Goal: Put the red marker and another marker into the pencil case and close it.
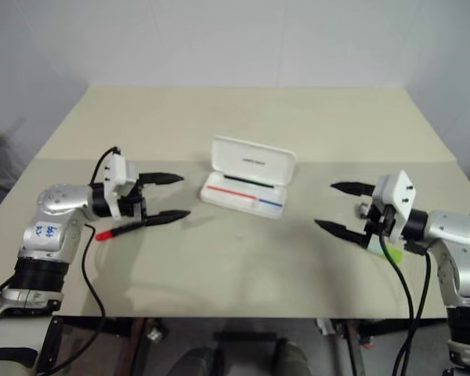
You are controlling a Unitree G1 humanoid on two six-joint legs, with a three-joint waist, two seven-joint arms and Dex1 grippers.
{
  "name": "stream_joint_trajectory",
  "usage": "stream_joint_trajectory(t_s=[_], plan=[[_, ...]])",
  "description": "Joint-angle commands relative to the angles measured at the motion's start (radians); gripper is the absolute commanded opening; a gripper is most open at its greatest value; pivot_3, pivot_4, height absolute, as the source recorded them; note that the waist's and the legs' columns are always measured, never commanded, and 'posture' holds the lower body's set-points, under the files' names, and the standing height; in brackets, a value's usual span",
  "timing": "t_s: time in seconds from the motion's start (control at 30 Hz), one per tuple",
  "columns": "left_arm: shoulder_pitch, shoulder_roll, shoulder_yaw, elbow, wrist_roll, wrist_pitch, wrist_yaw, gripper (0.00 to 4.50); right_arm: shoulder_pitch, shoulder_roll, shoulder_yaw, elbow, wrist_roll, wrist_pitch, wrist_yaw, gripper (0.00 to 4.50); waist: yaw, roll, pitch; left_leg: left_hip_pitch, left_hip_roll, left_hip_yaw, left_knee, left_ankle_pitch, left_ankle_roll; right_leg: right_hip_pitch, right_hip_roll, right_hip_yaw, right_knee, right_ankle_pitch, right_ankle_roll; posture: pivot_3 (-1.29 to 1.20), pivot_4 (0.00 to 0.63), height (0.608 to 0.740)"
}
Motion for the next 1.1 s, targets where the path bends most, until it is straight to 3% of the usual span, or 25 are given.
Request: stream_joint_trajectory(t_s=[0.03,0.53,0.63,0.8,1.1], plan=[[0.002,0.019,0.017,-0.031,-0.002,-0.005,-0.005,4.47,-0.020,0.001,-0.009,-0.018,0.020,-0.005,-0.005,4.50,0.000,0.000,0.000,0.000,0.000,0.000,0.000,0.000,0.000,0.000,0.000,0.000,0.000,0.000,0.000,0.00,0.150,0.740],[0.039,0.081,0.075,-0.038,-0.018,-0.020,-0.022,4.47,-0.259,0.059,0.210,0.041,-0.059,0.052,0.015,4.50,-0.001,0.000,0.000,0.000,0.000,0.001,0.000,-0.001,0.000,-0.002,0.001,0.002,0.000,0.000,0.000,0.00,0.150,0.740],[0.053,0.079,0.095,-0.054,-0.022,-0.017,0.007,4.50,-0.316,0.117,0.277,0.133,-0.119,0.018,0.014,3.91,-0.004,0.000,0.000,0.000,0.000,0.002,0.001,-0.001,0.001,-0.002,0.001,0.002,0.000,0.000,0.000,0.00,0.150,0.740],[0.070,0.077,0.099,-0.078,-0.022,-0.012,0.014,4.50,-0.368,0.163,0.355,0.240,-0.187,-0.031,0.051,2.18,-0.003,0.000,0.000,-0.002,0.000,0.002,0.001,-0.001,0.001,-0.003,0.001,0.002,0.000,0.000,0.000,0.00,0.150,0.740],[0.142,0.103,0.142,-0.149,-0.034,0.015,0.050,4.50,-0.533,0.233,0.433,0.475,-0.317,-0.091,0.063,2.18,-0.023,0.000,0.000,-0.001,0.001,0.004,0.001,-0.002,0.000,-0.004,0.001,0.004,0.001,0.000,0.000,0.00,0.150,0.740]])
